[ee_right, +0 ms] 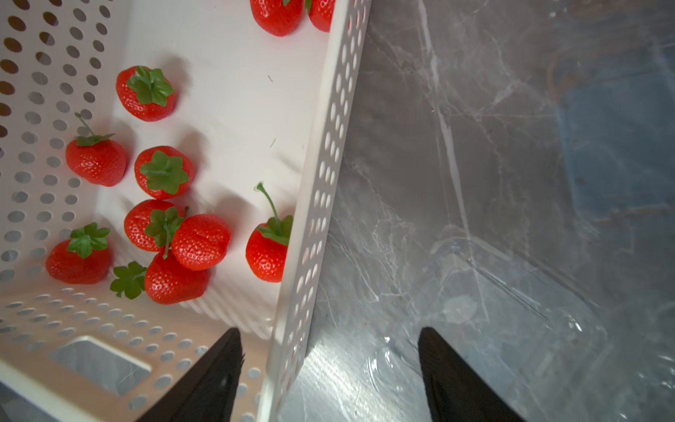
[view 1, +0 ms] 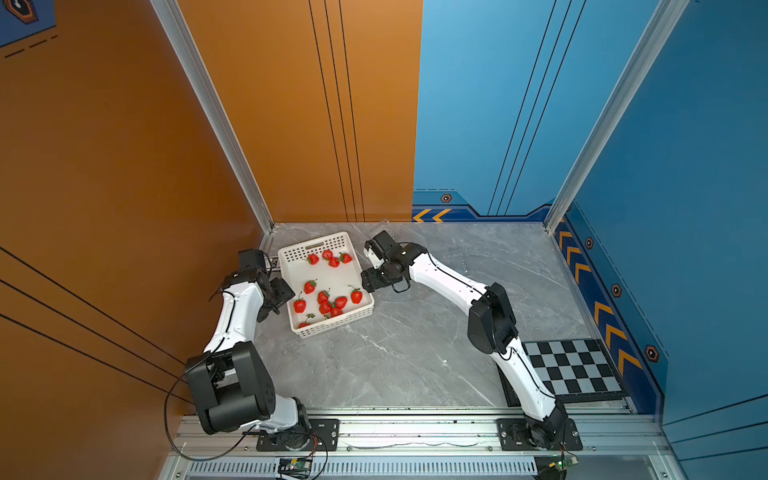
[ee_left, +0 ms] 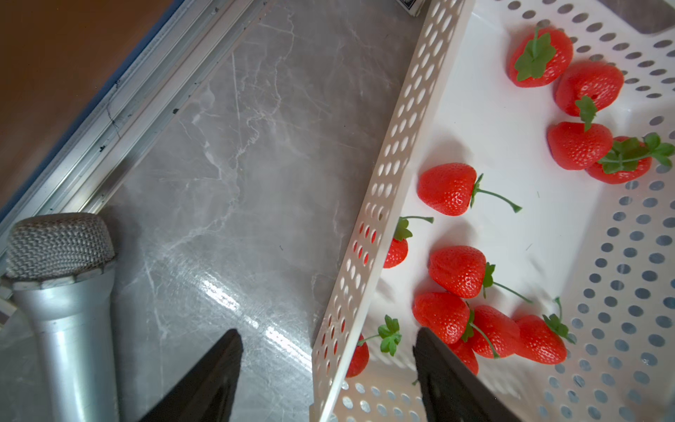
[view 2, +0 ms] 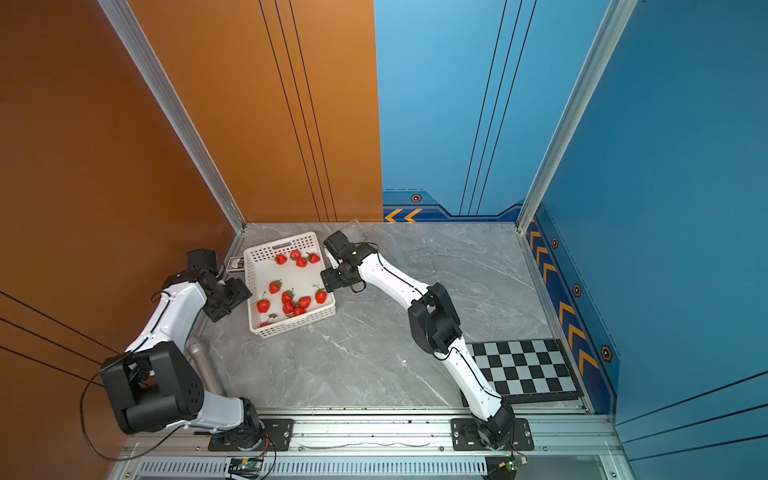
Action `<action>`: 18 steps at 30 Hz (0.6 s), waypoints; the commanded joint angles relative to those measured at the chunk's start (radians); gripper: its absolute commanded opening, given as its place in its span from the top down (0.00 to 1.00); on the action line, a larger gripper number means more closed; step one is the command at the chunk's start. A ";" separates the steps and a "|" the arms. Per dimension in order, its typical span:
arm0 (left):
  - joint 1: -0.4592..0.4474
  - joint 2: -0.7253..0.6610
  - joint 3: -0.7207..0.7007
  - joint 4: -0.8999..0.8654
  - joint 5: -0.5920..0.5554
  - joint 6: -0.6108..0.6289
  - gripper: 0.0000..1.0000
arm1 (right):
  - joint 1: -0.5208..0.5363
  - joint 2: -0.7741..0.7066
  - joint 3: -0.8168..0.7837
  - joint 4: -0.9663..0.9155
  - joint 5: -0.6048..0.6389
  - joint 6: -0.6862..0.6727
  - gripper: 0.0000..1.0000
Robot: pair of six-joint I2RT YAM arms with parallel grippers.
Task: Pack strawberries into containers
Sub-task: Pick up the basket from the center of the board.
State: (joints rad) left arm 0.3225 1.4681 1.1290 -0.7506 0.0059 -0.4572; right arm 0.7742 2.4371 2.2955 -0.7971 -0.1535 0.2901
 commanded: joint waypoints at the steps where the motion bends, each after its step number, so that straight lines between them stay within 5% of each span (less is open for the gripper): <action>1: 0.011 0.043 0.023 0.002 0.025 0.003 0.27 | -0.002 0.031 0.060 -0.062 0.034 0.009 0.24; 14: -0.012 0.169 0.060 0.107 0.079 -0.021 0.48 | 0.014 0.126 0.164 -0.062 0.062 -0.035 0.32; 18: -0.016 0.213 0.084 0.106 0.074 -0.021 0.52 | 0.033 0.154 0.189 -0.063 0.156 -0.075 0.34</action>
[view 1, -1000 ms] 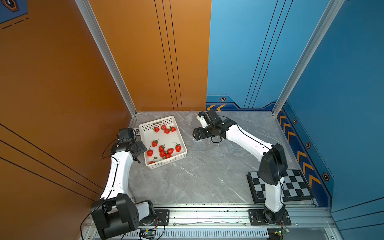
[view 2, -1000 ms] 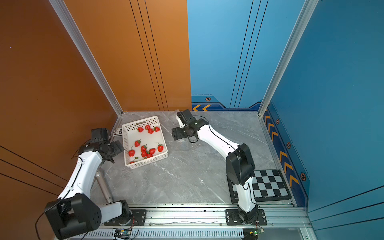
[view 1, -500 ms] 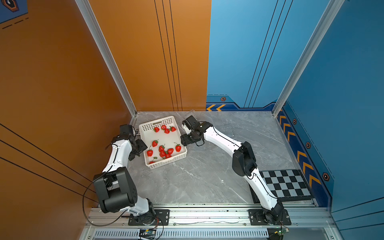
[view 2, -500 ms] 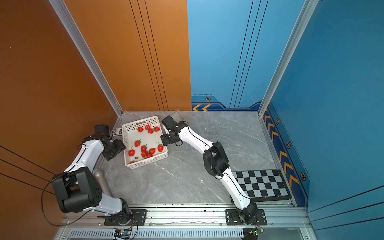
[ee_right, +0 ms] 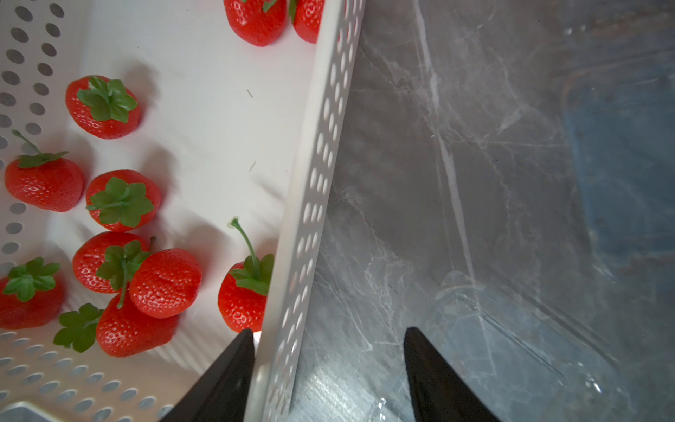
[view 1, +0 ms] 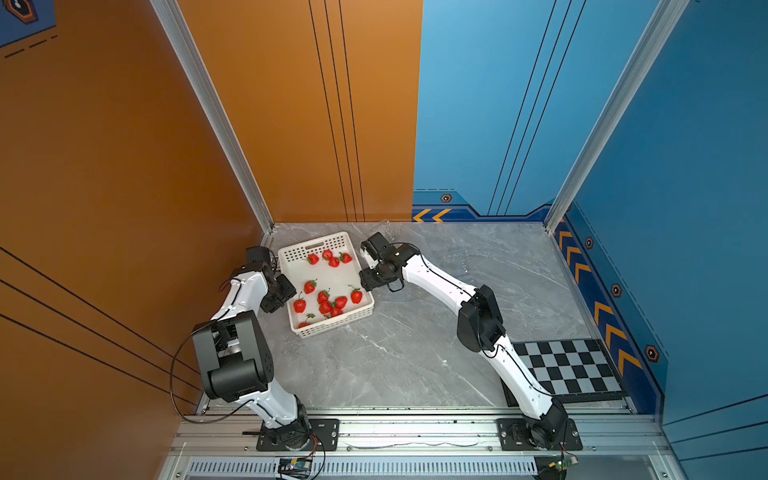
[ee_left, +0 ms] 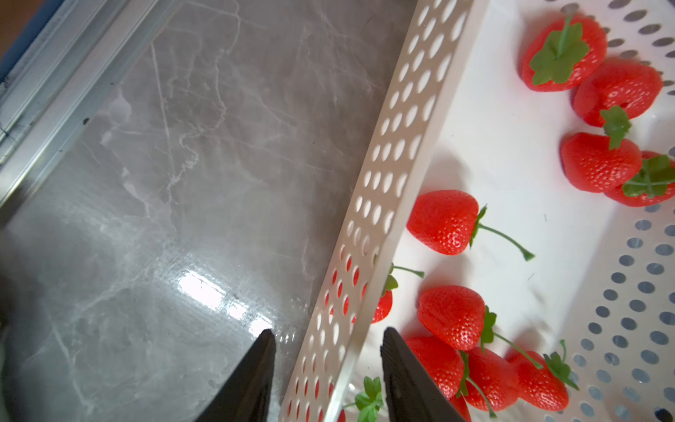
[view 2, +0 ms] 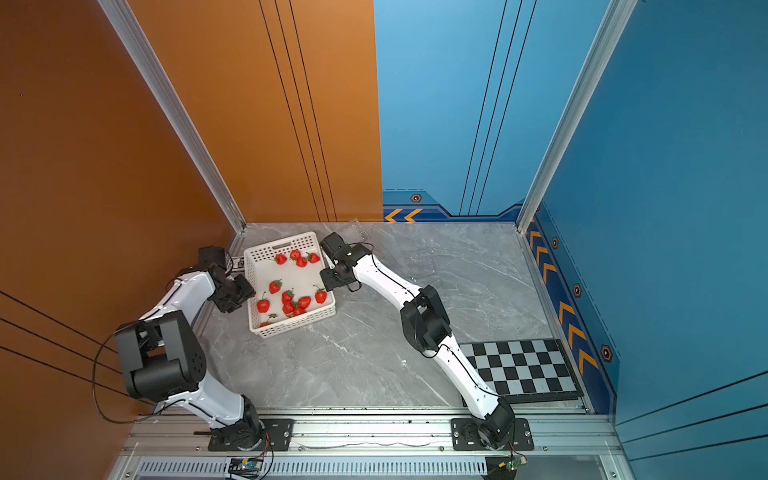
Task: Pack strawberries into containers
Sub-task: Pick up the basket from the center of the board.
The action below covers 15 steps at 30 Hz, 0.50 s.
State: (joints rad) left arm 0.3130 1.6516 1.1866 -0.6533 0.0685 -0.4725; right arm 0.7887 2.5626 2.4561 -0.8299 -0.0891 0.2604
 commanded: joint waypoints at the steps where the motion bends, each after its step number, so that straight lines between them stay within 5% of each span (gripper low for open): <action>1: -0.009 0.039 0.032 0.009 0.007 -0.005 0.54 | 0.025 0.033 0.035 -0.030 0.116 -0.058 0.35; 15: -0.029 0.170 0.096 0.037 0.011 -0.009 0.67 | 0.027 0.110 0.120 -0.014 0.155 -0.079 0.42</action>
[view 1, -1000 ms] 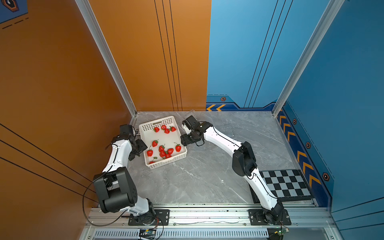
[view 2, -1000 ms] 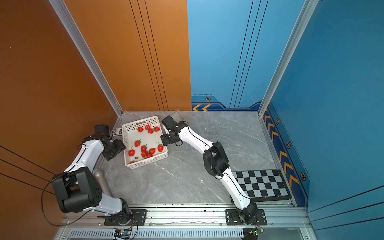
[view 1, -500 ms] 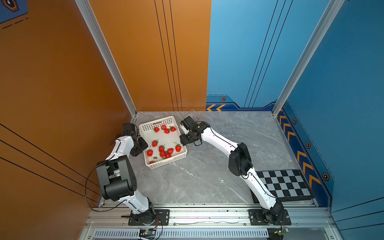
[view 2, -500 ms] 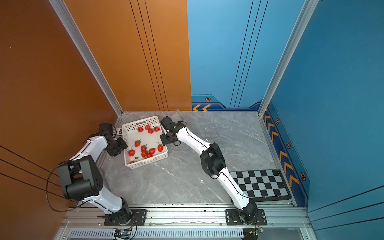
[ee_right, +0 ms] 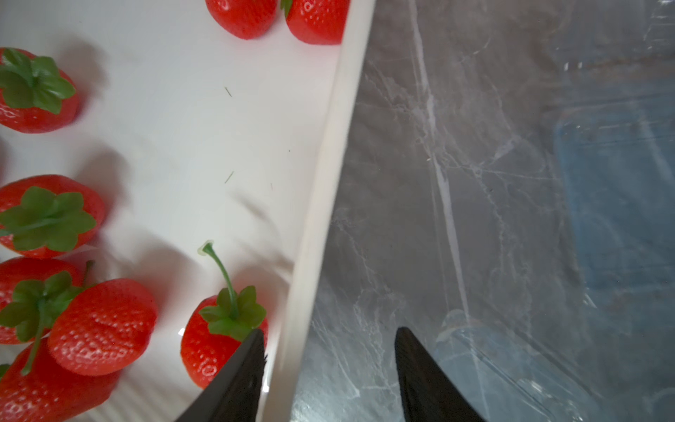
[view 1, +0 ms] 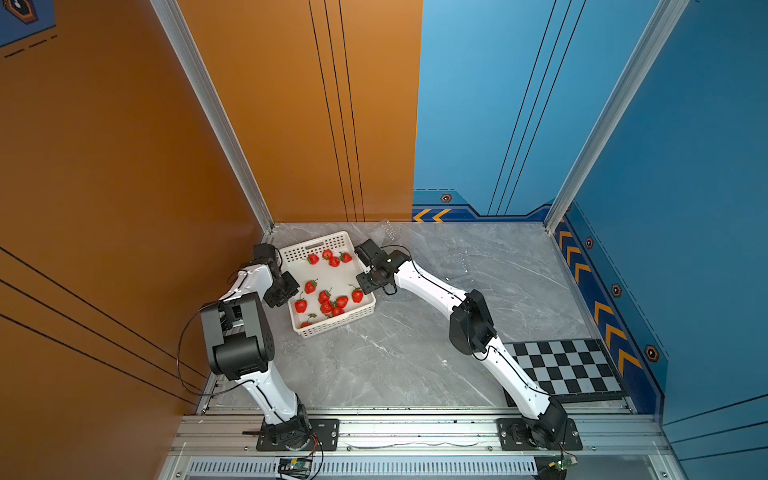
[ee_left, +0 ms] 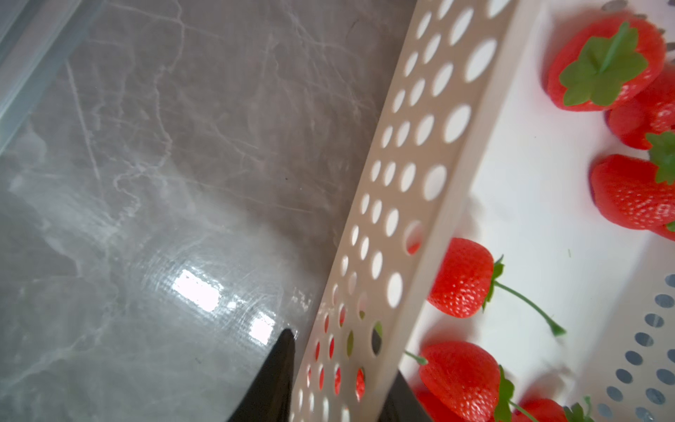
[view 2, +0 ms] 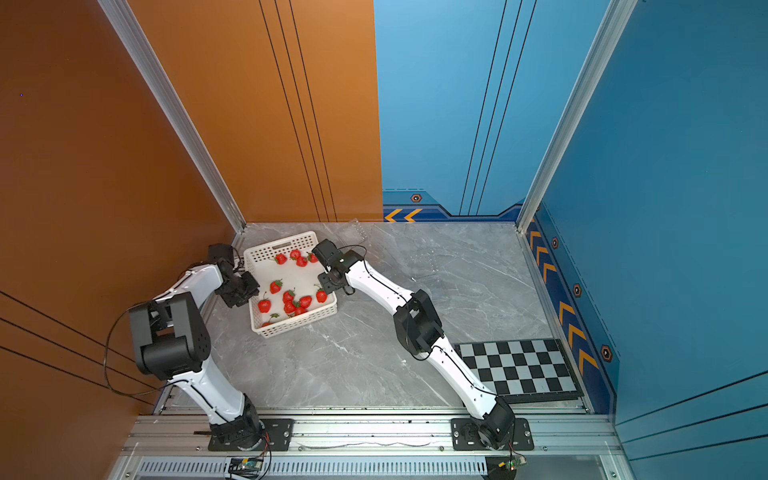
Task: Pack strawberries into containers
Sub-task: Pick up the basket from the center of the board.
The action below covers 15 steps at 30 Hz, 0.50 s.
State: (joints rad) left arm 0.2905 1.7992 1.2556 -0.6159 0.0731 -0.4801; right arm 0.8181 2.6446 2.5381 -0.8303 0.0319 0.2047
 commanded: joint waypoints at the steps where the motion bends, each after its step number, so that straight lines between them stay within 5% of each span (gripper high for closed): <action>1: -0.008 0.029 0.031 0.000 0.007 -0.002 0.68 | -0.002 0.034 0.043 -0.010 0.034 -0.026 0.42; 8: -0.026 0.065 0.044 -0.001 -0.010 -0.003 0.75 | -0.005 0.063 0.068 0.039 0.020 -0.031 0.51; 15: -0.029 0.073 0.041 0.000 0.004 -0.001 0.84 | -0.019 0.068 0.072 0.083 -0.016 -0.032 0.70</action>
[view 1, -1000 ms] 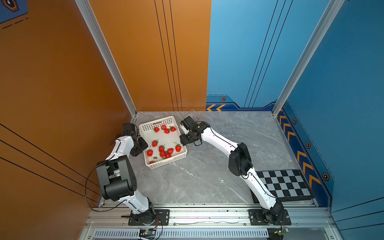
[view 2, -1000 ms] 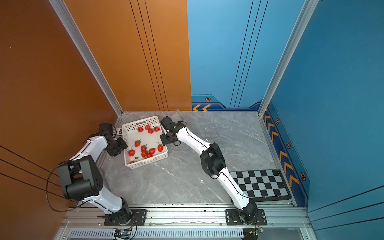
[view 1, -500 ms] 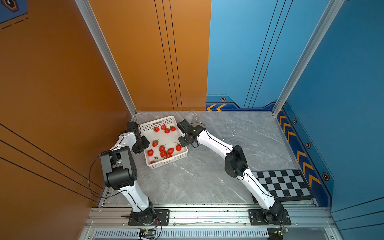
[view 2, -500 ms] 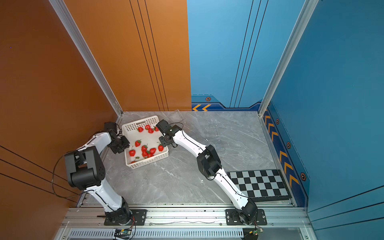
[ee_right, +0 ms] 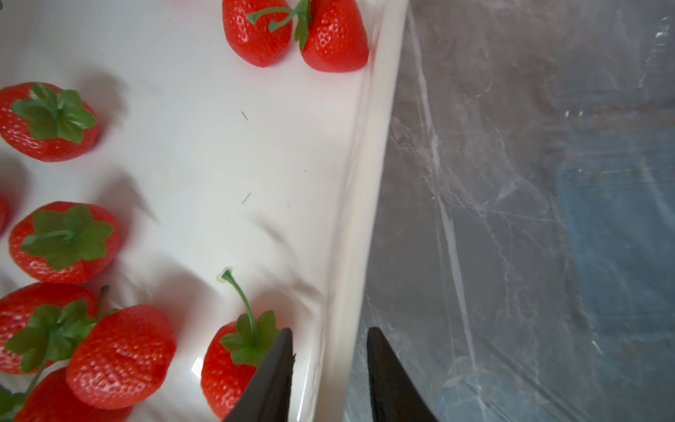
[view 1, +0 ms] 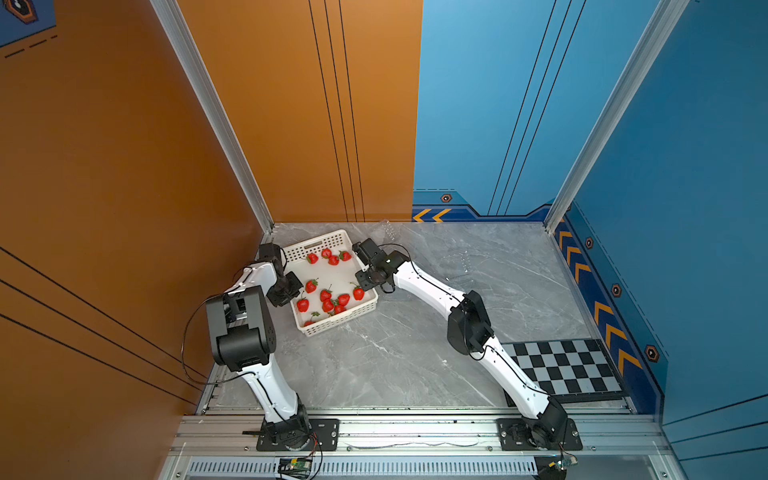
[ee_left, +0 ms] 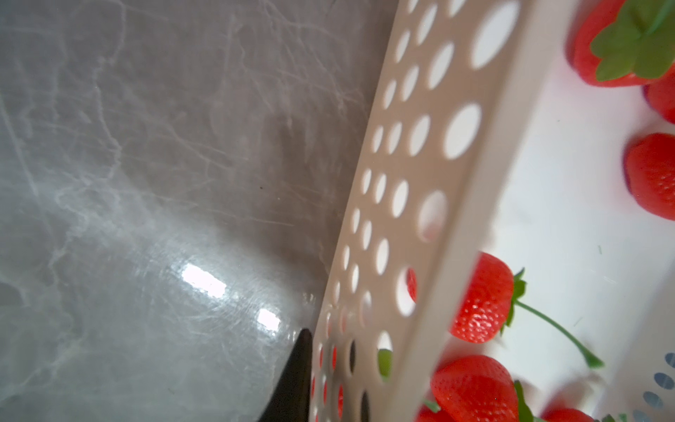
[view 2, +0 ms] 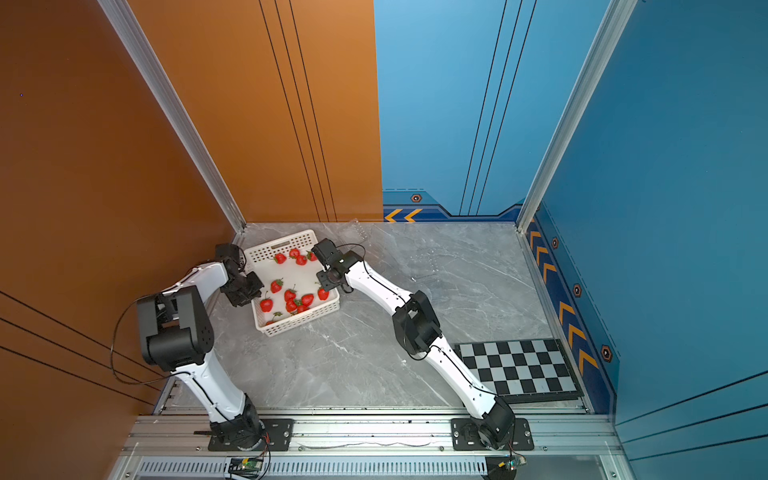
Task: Pack strawberries into containers
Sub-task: Pick up the basket from the center of the board.
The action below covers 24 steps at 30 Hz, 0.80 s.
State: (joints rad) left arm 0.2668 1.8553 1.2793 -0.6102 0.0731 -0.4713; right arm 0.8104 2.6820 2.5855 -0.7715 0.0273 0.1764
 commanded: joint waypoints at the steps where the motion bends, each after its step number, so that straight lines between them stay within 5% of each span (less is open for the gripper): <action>1: -0.005 0.018 0.017 -0.006 0.009 -0.009 0.86 | -0.014 0.028 0.024 0.024 -0.012 -0.003 0.72; 6: -0.018 0.012 0.037 -0.043 0.030 0.004 0.92 | -0.020 0.006 0.015 0.023 -0.005 0.021 0.93; 11: -0.035 -0.006 0.065 -0.086 0.037 0.007 0.95 | -0.015 -0.032 -0.004 0.023 0.000 0.022 1.00; 24: -0.090 -0.090 0.091 -0.189 0.047 0.001 0.99 | -0.025 -0.215 -0.127 0.020 -0.033 0.068 1.00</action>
State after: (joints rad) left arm 0.2081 1.8385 1.3373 -0.7315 0.0788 -0.4610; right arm 0.7868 2.5694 2.4767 -0.7712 0.0189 0.2081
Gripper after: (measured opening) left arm 0.075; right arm 0.077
